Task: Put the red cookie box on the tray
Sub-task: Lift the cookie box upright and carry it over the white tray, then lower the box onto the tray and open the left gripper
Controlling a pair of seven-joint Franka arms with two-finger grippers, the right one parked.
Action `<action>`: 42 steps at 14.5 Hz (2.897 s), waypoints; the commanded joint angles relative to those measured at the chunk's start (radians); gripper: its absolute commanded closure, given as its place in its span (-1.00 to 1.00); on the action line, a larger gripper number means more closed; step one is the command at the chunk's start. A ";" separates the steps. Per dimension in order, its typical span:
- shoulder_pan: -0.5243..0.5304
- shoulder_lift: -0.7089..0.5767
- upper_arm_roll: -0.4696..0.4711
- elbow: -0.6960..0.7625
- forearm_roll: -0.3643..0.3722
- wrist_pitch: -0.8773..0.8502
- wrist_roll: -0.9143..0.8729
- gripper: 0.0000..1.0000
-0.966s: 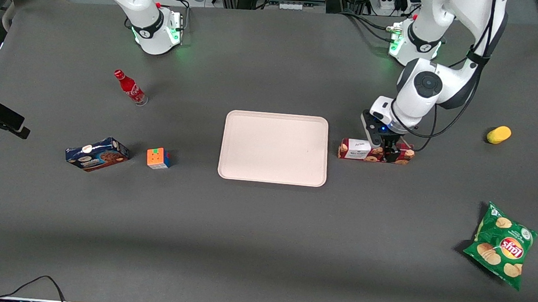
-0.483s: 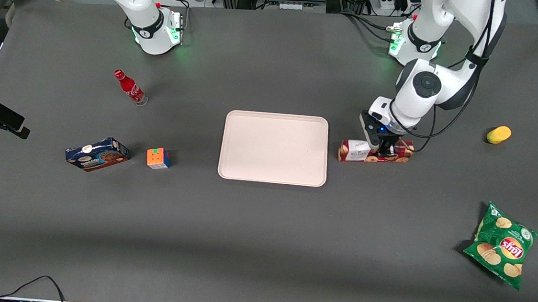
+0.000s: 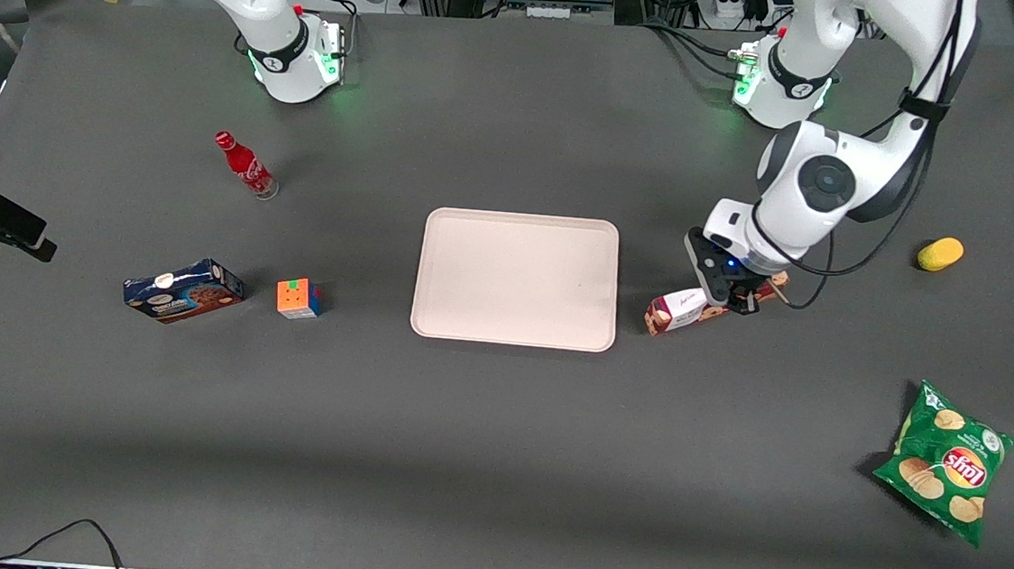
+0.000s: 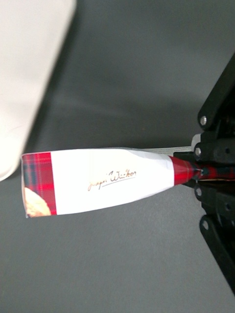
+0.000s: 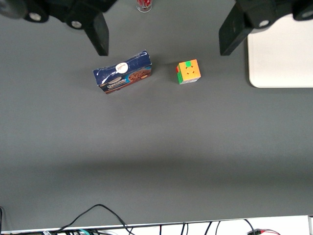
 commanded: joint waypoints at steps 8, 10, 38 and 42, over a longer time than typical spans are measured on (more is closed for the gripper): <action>-0.040 -0.042 -0.104 0.465 -0.080 -0.512 -0.647 1.00; -0.046 -0.024 -0.148 0.498 -0.075 -0.511 -0.812 1.00; -0.162 0.248 -0.205 0.281 0.328 0.002 -1.734 -1.00; -0.158 0.168 -0.177 0.346 0.315 -0.073 -1.731 -1.00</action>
